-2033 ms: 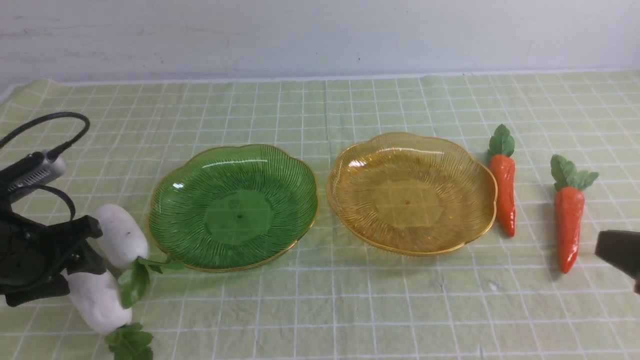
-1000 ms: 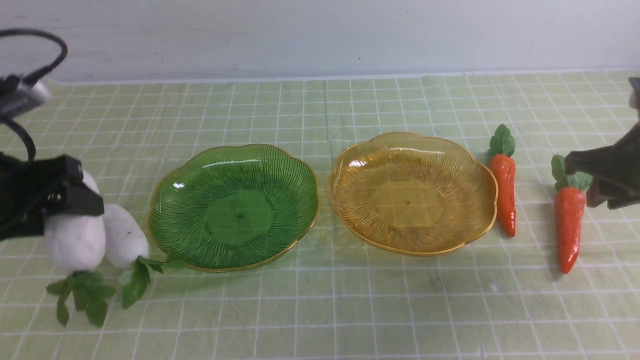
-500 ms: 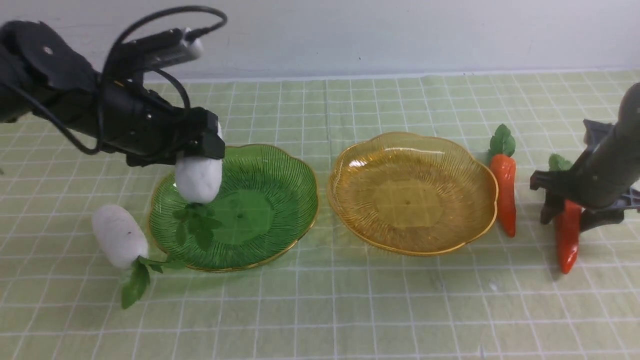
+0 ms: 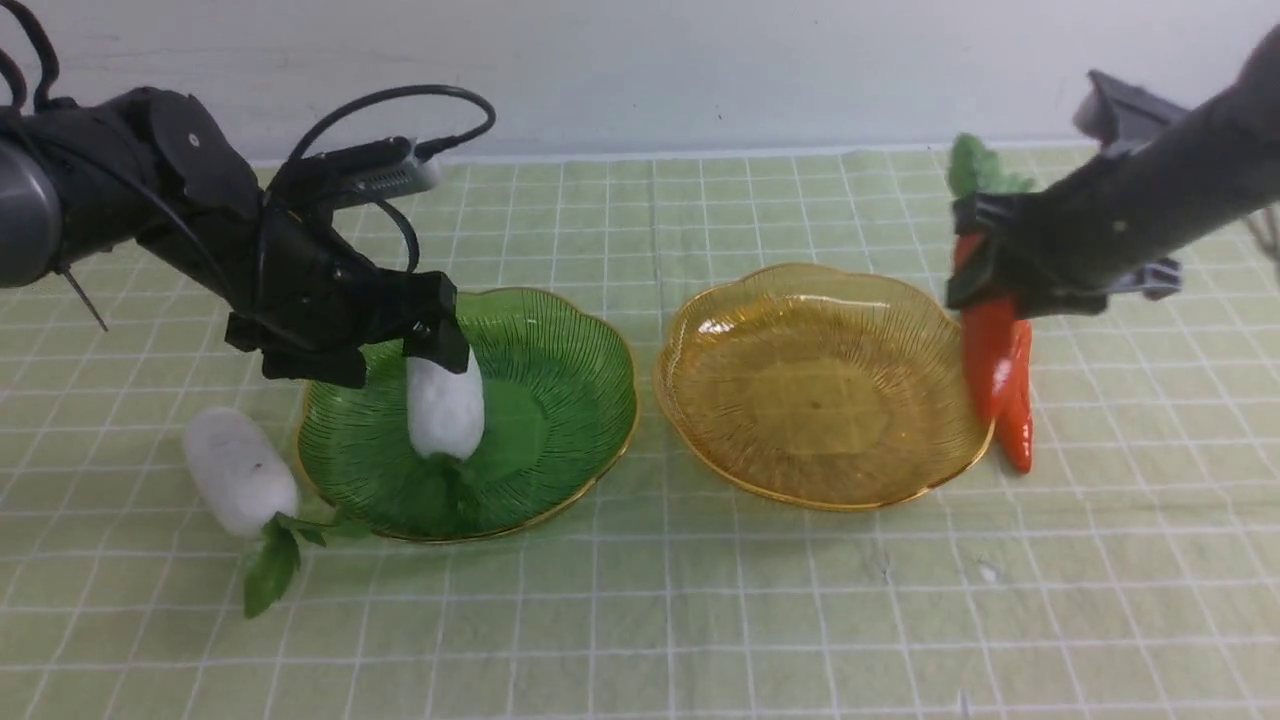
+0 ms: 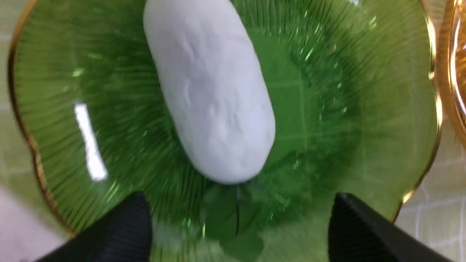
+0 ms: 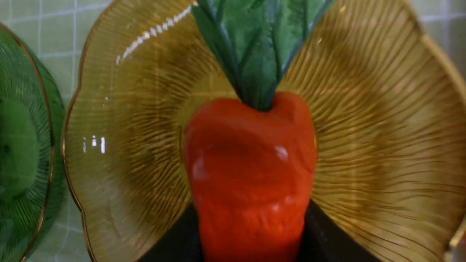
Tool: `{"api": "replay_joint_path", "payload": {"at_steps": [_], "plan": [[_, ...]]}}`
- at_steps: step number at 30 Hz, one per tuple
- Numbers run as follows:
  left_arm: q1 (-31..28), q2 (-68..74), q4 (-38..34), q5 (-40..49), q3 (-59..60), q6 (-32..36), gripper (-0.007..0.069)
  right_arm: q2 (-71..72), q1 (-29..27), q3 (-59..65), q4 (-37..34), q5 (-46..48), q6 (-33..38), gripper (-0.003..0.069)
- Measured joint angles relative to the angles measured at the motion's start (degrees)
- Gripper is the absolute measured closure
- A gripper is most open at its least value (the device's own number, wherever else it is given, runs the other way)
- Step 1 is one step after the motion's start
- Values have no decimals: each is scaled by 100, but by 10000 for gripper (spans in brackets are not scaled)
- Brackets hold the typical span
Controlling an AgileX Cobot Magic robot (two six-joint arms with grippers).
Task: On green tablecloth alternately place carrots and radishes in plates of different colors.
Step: 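Pick up the white radish and place it in the left plate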
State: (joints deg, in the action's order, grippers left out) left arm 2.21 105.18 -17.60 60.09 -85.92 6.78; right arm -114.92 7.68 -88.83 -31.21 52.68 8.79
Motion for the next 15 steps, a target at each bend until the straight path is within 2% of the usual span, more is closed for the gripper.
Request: {"api": "replay_joint_path", "payload": {"at_steps": [2, 3, 5, 8, 10, 12, 15], "plan": [[-247, -258, 377, 597, -43, -34, 448, -338, 96, -242, -10, 178, 18, 390], [-393, -408, 531, 792, -25, -99, 534, -439, 118, -331, -10, 259, 18, 375], [-680, -702, 612, 879, 81, -194, 592, -548, 122, -432, -10, 394, -53, 330], [-1221, -1291, 607, 836, 444, -271, 623, -573, 122, -512, 113, 529, -144, 242], [-1559, -1636, 568, 713, 732, -290, 630, -561, 122, -639, 379, 735, -220, 139], [-1897, -1919, 445, 552, 1055, -316, 632, -511, 122, -800, 688, 1124, -281, 67], [-2200, -2046, 154, 326, 1449, -336, 631, -402, 122, -1126, 1190, 1639, -352, 10]]}}
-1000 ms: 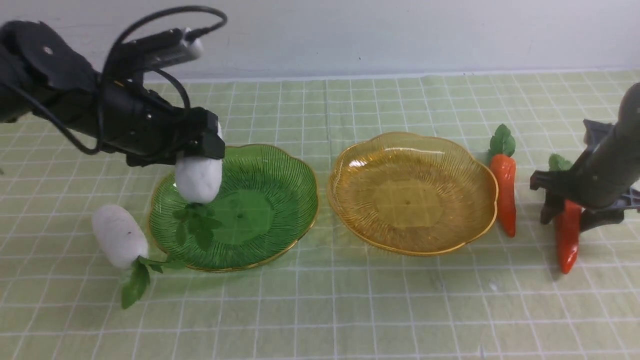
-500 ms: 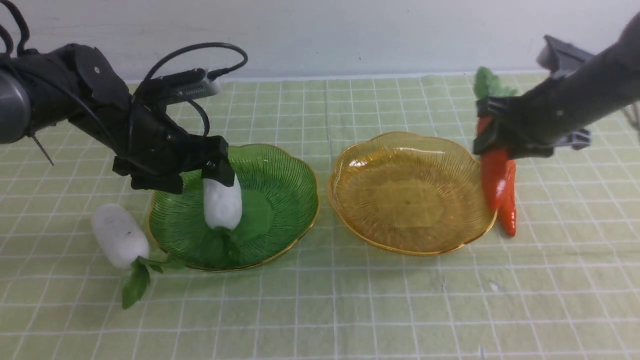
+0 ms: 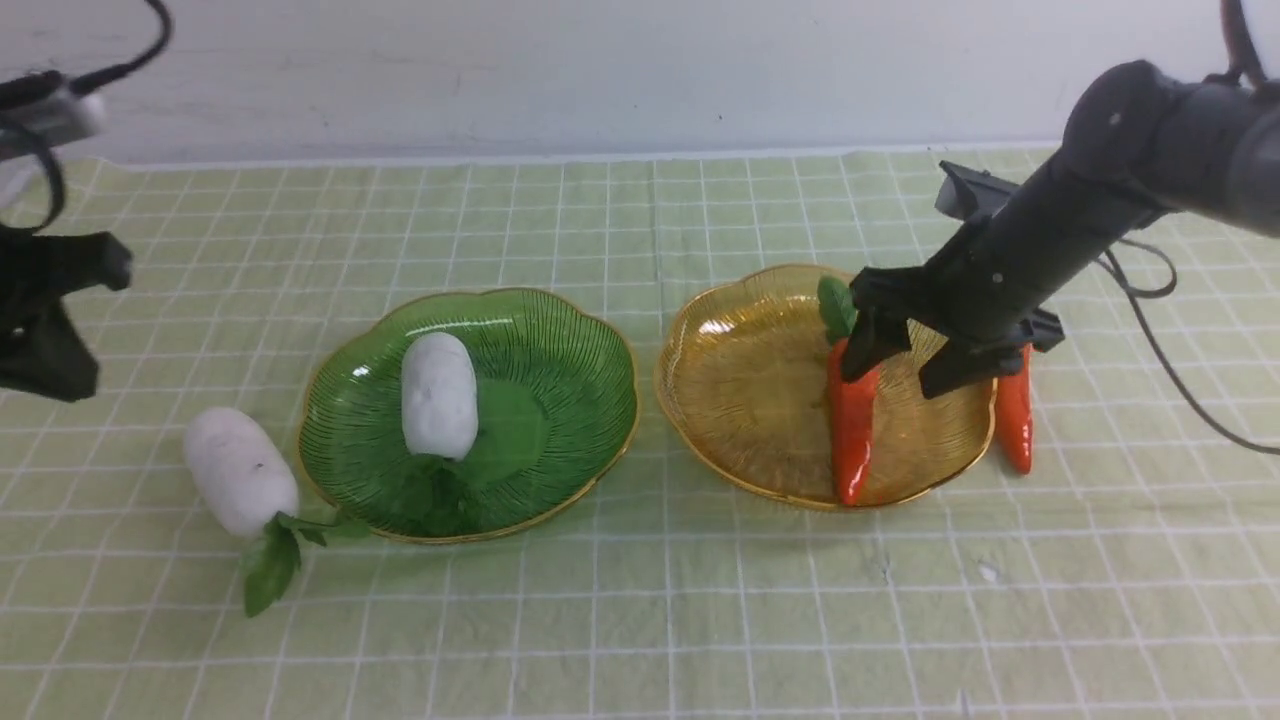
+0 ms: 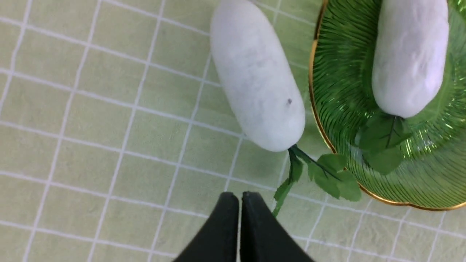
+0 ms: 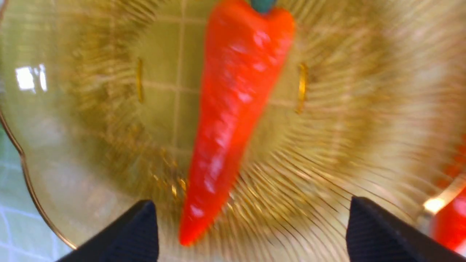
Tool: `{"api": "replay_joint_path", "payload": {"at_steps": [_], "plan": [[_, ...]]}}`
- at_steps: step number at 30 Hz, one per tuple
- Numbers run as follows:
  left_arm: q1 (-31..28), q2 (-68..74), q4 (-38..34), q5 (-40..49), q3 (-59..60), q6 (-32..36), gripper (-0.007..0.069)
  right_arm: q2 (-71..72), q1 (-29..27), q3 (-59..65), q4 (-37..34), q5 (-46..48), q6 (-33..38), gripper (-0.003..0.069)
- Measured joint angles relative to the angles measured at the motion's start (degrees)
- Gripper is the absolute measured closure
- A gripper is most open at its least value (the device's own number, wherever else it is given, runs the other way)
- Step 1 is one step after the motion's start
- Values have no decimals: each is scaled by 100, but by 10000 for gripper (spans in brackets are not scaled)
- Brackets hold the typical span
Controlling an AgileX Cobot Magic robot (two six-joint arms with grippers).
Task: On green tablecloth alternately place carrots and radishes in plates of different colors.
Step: 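Pick up the white radish and place it in the left plate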
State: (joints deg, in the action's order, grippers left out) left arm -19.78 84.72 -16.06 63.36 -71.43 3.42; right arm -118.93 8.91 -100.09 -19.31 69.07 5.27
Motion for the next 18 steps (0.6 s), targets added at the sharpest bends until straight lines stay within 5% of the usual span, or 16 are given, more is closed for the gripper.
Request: {"api": "replay_joint_path", "payload": {"at_steps": [7, 18], "plan": [[184, 613, -629, -825, 108, 314, 508, 701, 0, -108, 650, 131, -14, 62], [505, 1957, -952, -2027, 108, 314, -3, 1592, 0, -1, 965, 227, -14, 180]]}}
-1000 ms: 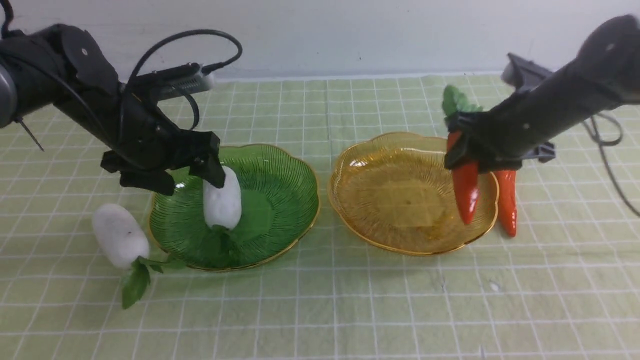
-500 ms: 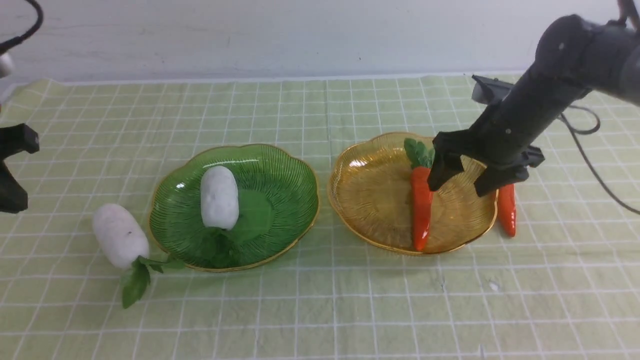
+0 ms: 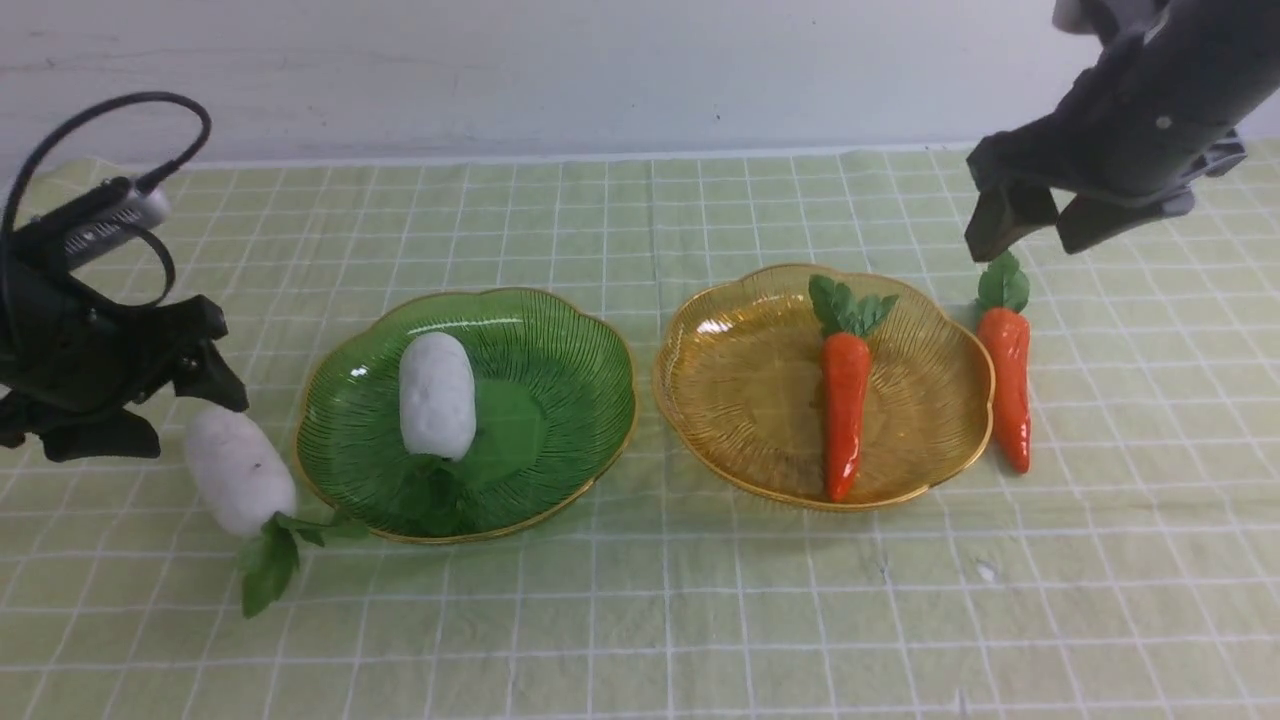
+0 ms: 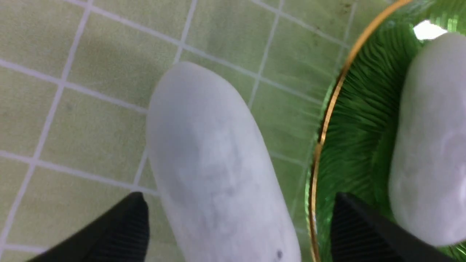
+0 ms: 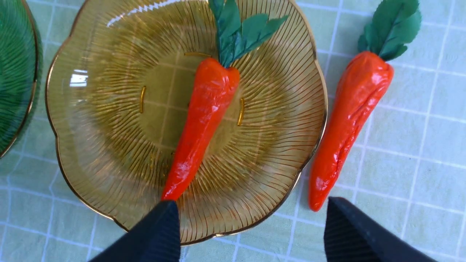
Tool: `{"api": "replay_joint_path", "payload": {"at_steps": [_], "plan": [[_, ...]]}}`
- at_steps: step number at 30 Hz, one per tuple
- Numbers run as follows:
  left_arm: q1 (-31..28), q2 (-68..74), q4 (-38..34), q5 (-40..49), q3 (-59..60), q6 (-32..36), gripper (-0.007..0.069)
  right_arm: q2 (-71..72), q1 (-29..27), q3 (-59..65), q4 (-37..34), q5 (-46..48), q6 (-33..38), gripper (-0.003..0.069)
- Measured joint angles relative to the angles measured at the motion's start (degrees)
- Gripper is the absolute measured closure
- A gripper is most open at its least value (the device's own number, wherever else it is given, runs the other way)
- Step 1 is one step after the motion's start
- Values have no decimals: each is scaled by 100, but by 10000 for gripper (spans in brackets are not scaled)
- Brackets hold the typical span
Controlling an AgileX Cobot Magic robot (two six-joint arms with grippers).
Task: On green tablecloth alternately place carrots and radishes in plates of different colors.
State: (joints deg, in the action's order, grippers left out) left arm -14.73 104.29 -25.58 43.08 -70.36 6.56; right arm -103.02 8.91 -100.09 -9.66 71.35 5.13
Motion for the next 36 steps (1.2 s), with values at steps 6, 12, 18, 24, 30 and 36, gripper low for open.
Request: {"api": "replay_joint_path", "payload": {"at_steps": [6, 12, 18, 24, 30, 36], "plan": [[0, 579, -170, -256, 0, -5, -56, 61, 0, 0, 322, 15, -74, 185], [-46, 750, -74, -12, -67, -104, 186, -204, -213, 0, 966, 15, -710, 185], [-256, 9, 322, 961, -697, -133, 175, -951, -855, 0, 594, -206, -1053, 185], [580, -622, -187, 975, -1436, 476, 175, -1895, -905, 0, 27, -1286, -973, 185], [1270, -26, 75, 590, -1453, 518, 175, -2360, -905, 0, -38, -2049, -1006, 185], [1490, 695, 125, 420, -1448, 514, 175, -2515, -905, 0, -134, -2303, -944, 195]]}}
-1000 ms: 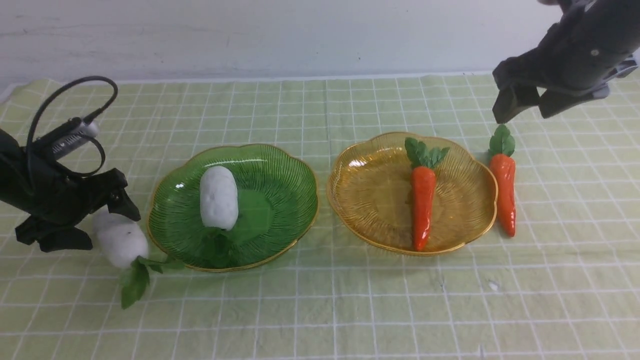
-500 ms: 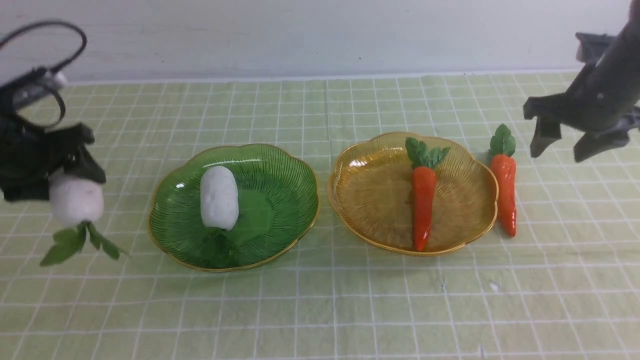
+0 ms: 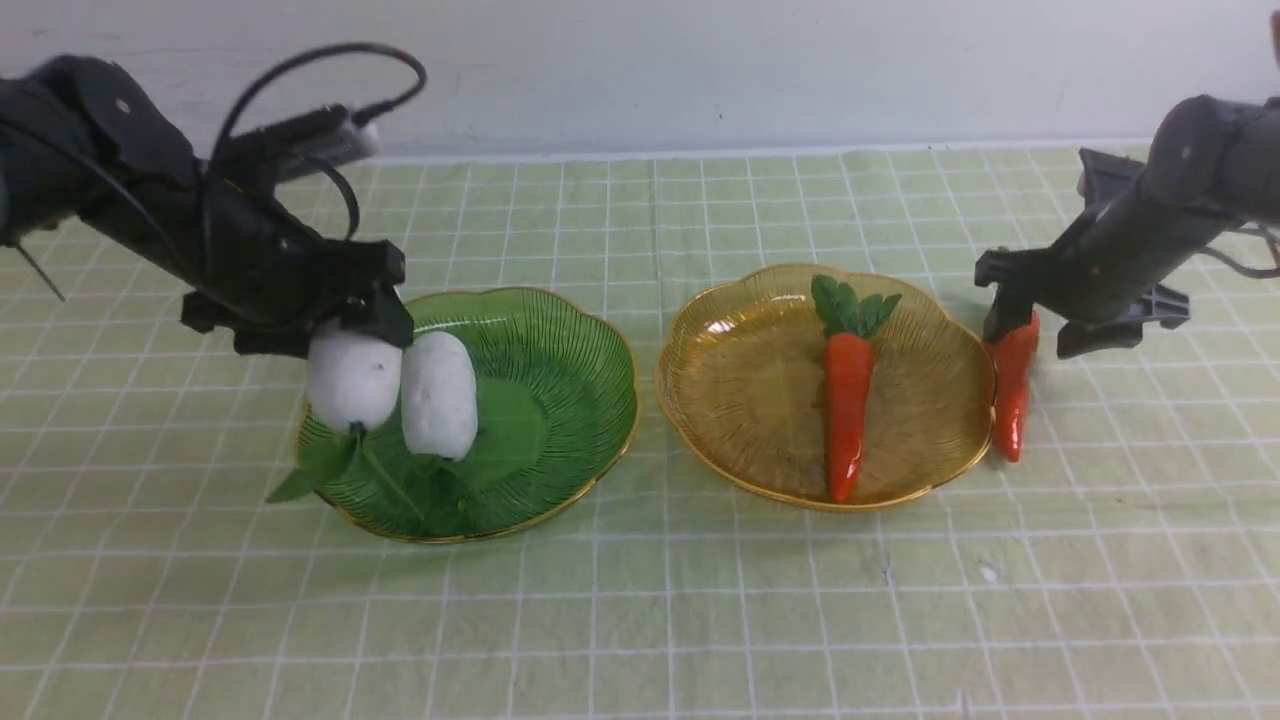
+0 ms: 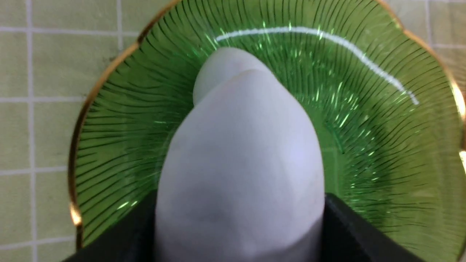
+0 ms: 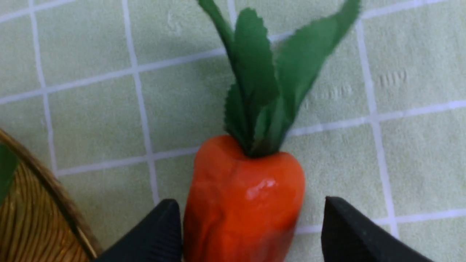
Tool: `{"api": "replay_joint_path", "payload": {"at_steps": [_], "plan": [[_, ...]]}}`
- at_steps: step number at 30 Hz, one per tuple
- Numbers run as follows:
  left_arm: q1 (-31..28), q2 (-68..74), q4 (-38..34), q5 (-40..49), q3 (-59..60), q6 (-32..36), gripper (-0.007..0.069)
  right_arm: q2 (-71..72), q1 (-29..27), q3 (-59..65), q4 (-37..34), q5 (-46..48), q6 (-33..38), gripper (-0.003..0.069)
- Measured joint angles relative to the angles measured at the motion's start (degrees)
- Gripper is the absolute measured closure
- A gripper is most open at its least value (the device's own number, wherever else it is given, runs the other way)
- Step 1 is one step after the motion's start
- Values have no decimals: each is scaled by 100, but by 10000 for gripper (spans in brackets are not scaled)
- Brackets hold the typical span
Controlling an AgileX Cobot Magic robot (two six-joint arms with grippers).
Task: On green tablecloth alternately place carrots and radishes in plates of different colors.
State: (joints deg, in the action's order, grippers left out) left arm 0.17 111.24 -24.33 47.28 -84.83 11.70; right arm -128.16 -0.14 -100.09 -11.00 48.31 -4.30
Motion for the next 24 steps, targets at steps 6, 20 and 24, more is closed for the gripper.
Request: {"api": "replay_joint_path", "payload": {"at_steps": [6, 20, 24], "plan": [[53, 174, 5, -4, -19, 0, 29, -148, -13, 0, 101, 3, 28, 347], [9, -987, 776, 2204, -1518, -158, 521, 1390, 443, -37, -1273, 625, 1126, 354], [9, -2179, 795, 2305, -732, -170, 625, 673, 1138, -9, -1995, 192, 1489, 346]]}}
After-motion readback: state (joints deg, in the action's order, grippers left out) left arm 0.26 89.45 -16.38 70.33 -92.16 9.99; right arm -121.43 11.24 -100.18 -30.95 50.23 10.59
